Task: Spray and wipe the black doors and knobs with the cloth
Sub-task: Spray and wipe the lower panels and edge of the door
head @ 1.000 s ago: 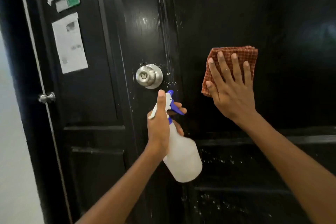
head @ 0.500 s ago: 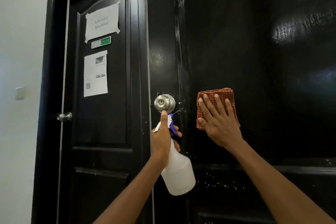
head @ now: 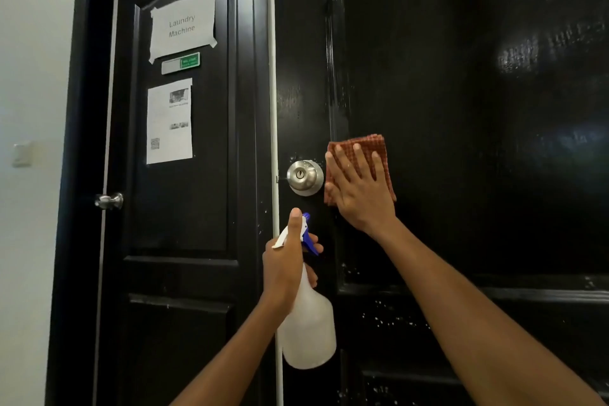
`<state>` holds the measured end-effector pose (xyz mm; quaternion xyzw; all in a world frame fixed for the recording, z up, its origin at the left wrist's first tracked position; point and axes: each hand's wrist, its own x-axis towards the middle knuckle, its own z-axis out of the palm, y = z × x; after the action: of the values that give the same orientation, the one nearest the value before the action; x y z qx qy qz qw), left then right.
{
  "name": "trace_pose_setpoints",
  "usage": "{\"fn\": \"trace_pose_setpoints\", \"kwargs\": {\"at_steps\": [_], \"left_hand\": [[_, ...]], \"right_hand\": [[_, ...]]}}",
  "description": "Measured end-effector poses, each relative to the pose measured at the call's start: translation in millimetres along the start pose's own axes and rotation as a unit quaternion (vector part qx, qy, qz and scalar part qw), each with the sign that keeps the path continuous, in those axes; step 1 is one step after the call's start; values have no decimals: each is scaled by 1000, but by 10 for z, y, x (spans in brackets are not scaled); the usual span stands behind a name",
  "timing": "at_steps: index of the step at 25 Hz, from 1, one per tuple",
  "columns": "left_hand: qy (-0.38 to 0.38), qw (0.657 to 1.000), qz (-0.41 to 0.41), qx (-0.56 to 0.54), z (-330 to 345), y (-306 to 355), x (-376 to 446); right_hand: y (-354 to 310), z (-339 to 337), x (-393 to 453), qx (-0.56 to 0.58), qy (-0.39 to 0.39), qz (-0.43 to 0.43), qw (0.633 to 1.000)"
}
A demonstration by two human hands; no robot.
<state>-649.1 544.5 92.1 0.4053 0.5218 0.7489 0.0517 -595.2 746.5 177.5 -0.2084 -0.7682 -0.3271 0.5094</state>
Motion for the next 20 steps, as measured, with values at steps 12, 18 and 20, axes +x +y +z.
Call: {"fn": "trace_pose_setpoints", "kwargs": {"at_steps": [12, 18, 20], "left_hand": [[24, 1000, 0, 15, -130, -265, -131], [36, 999, 5, 18, -347, -396, -266], [47, 999, 4, 23, -410, -436, -274]], "right_hand": [[-494, 242, -993, 45, -21, 47, 998], [-307, 294, -1445, -28, -41, -48, 998], [-333, 224, -1139, -9, -29, -14, 999]]}}
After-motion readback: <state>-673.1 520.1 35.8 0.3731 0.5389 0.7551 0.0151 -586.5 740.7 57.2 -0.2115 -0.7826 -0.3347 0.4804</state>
